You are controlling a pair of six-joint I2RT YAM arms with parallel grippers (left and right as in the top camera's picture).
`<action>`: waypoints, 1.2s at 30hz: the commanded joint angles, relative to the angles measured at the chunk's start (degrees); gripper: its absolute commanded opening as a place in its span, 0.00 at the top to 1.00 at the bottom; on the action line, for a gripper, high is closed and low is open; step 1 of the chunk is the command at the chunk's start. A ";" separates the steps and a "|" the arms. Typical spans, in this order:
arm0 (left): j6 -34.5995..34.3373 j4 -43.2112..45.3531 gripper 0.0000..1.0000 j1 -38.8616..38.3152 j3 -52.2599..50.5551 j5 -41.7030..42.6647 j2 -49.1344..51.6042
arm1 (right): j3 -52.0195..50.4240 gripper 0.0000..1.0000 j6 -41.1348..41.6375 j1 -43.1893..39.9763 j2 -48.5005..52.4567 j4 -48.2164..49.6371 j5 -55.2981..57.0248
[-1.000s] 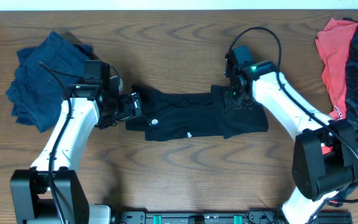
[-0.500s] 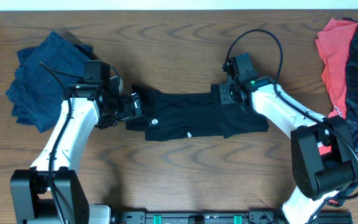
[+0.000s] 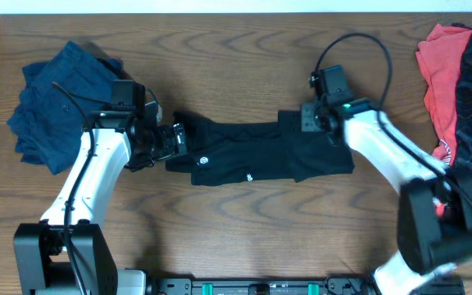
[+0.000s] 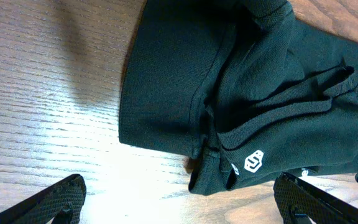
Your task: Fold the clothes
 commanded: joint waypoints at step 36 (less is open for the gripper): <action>4.96 12.66 0.37 -6.56 -3.41 12.20 19.28 | 0.70 0.48 1.38 -3.67 -7.48 -17.07 3.28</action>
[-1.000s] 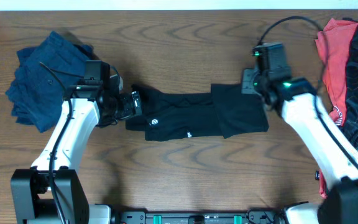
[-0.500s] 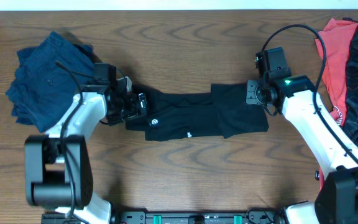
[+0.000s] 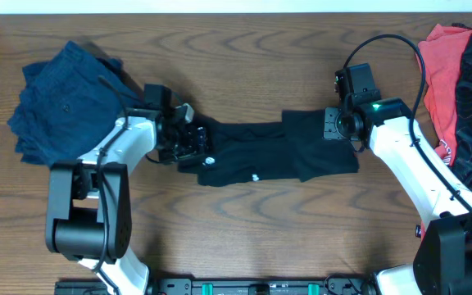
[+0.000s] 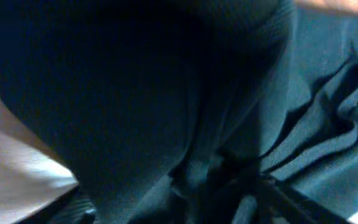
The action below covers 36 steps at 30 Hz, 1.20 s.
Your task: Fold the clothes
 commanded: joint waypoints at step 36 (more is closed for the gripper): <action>1.95 -14.38 0.94 10.86 2.49 0.48 -18.43 | -0.09 0.51 -5.33 -2.82 13.25 -1.09 -3.63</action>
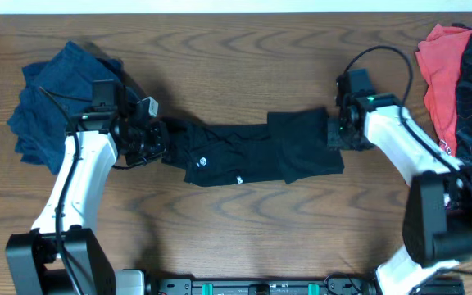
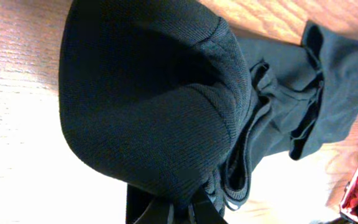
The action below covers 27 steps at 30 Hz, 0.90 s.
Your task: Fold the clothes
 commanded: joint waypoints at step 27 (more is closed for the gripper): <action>-7.76 0.79 0.94 -0.22 13.53 18.88 -1.03 | -0.07 0.52 8.94 14.47 8.52 2.38 -10.99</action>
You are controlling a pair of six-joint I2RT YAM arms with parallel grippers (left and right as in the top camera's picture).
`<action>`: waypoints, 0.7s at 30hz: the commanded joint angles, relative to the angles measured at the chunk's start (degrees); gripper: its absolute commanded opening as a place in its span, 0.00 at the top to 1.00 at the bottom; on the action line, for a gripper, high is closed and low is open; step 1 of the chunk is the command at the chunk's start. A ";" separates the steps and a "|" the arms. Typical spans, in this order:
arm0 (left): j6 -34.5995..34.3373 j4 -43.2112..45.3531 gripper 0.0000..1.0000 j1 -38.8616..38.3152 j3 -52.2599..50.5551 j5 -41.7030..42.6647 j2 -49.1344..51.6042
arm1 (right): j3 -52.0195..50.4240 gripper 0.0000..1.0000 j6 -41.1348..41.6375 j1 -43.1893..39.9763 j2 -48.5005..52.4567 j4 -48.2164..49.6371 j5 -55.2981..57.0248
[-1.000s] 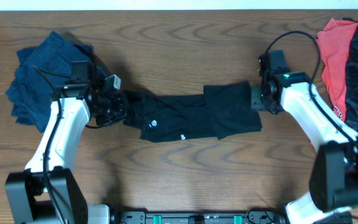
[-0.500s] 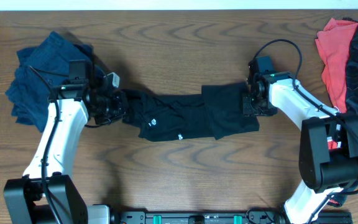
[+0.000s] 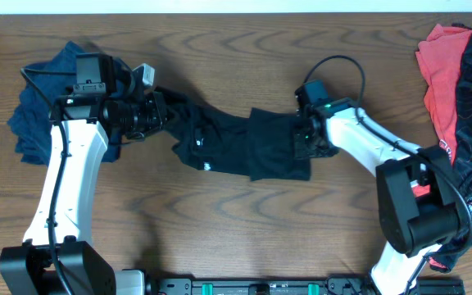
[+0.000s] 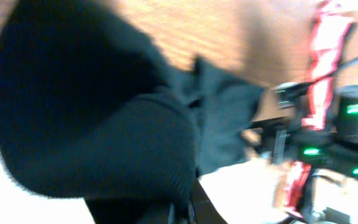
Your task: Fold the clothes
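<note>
A black garment point(image 3: 236, 143) lies stretched across the middle of the wooden table point(image 3: 236, 238), with small white logos near its left part. My left gripper point(image 3: 164, 111) is shut on the garment's left end, which is lifted and bulges close to the lens as black garment cloth point(image 4: 92, 118) in the left wrist view. My right gripper point(image 3: 301, 141) rests on the garment's right end, which is folded into a darker panel; its jaws are hidden against the black cloth.
A crumpled blue garment point(image 3: 47, 106) lies at the far left, under my left arm. A red garment point(image 3: 439, 70) and a black patterned garment are piled at the right edge.
My left gripper has lifted the garment's left end up and back toward the blue garment. My right gripper moved left, and the garment's right end now sits further left.
At first my left gripper was open beside the garment's left end, with the right one at its right end. Then the left one was down on the cloth, then shut on the bunched end. Now that end is raised and the whole garment has shifted left.
</note>
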 commanded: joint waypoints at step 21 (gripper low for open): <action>-6.45 2.75 0.93 -28.35 1.84 -9.38 -0.83 | -1.14 0.52 13.44 15.69 3.06 8.09 -8.83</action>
